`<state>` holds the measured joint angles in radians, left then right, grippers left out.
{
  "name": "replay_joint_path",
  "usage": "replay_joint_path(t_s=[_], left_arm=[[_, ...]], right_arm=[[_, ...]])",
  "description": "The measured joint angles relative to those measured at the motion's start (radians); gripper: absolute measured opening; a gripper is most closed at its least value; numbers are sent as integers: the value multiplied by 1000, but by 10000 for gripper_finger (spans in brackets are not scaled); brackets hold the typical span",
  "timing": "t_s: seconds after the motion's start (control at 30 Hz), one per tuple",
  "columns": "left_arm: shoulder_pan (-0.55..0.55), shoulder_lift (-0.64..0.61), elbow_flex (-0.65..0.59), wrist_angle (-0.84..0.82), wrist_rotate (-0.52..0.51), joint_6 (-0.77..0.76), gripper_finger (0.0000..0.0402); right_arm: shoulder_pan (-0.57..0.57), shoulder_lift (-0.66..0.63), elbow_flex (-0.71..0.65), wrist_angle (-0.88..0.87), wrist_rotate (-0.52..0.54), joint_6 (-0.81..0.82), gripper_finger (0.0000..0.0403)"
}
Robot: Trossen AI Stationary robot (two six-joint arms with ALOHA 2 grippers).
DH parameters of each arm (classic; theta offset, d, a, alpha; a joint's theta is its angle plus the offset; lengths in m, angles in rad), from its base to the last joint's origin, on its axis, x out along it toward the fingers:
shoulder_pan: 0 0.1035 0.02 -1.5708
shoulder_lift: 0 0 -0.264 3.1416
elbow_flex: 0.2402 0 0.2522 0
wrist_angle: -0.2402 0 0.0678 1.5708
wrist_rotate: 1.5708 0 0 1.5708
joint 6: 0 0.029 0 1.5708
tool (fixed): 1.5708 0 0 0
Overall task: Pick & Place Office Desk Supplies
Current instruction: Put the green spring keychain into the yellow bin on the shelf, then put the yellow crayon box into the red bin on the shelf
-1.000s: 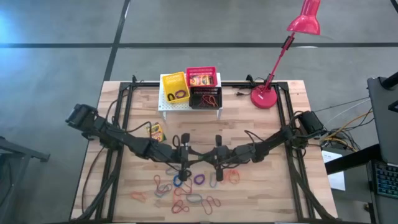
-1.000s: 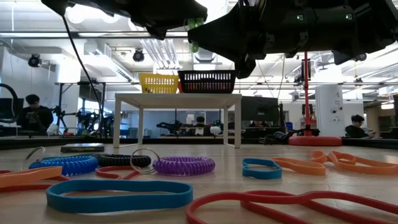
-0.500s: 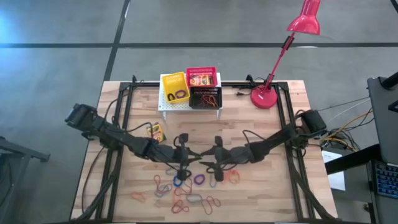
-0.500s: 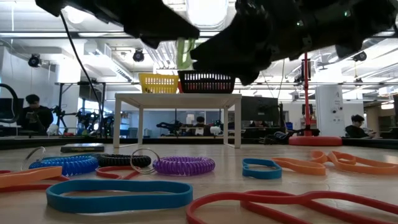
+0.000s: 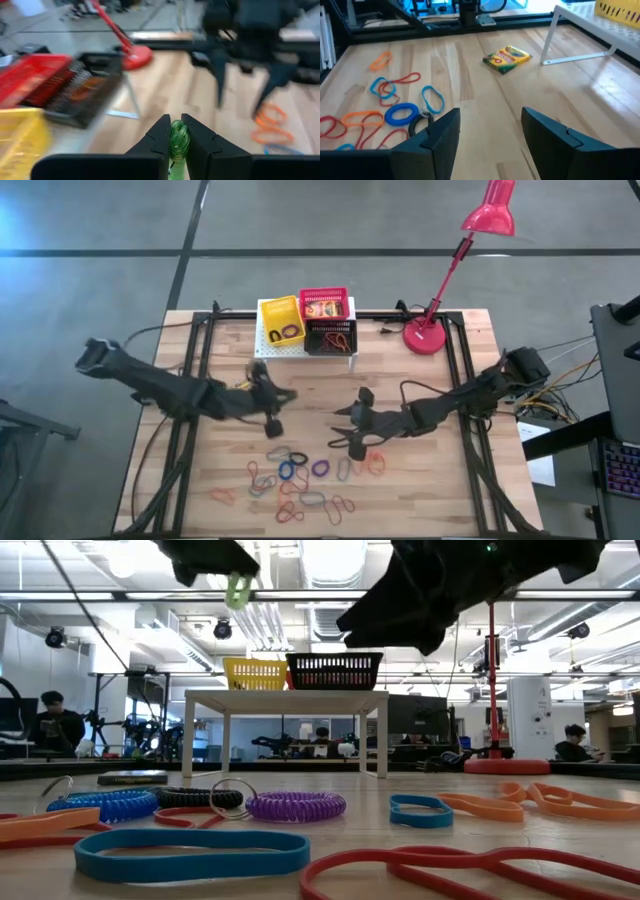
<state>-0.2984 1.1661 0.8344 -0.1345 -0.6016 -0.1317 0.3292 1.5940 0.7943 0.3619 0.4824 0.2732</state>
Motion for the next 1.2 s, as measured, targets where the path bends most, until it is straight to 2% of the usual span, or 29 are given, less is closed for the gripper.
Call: replay_joint_path(t_s=[0.17, 0.3, 0.53, 0.67, 0.8, 0.93, 1.2], left_arm=[[143, -127, 5, -48, 26, 4, 40], [329, -154, 8, -39, 164, 30, 41], [710, -65, 41, -18, 454, 53, 41], [856, 19, 54, -10, 562, 53, 41], [905, 90, 51, -12, 585, 55, 42], [909, 132, 51, -4, 558, 98, 51], [912, 162, 50, 22, 508, 131, 132]], right_arm=[[0, 31, 0, 35, -1, -9, 195], [-1, 63, 3, 71, -1, -16, 190], [-1, 83, 2, 115, -1, -43, 187], [-1, 83, 2, 127, -1, -48, 187], [-1, 83, 2, 128, -1, -48, 187], [-1, 83, 2, 127, -1, -49, 187], [-1, 83, 2, 127, -1, -49, 187]])
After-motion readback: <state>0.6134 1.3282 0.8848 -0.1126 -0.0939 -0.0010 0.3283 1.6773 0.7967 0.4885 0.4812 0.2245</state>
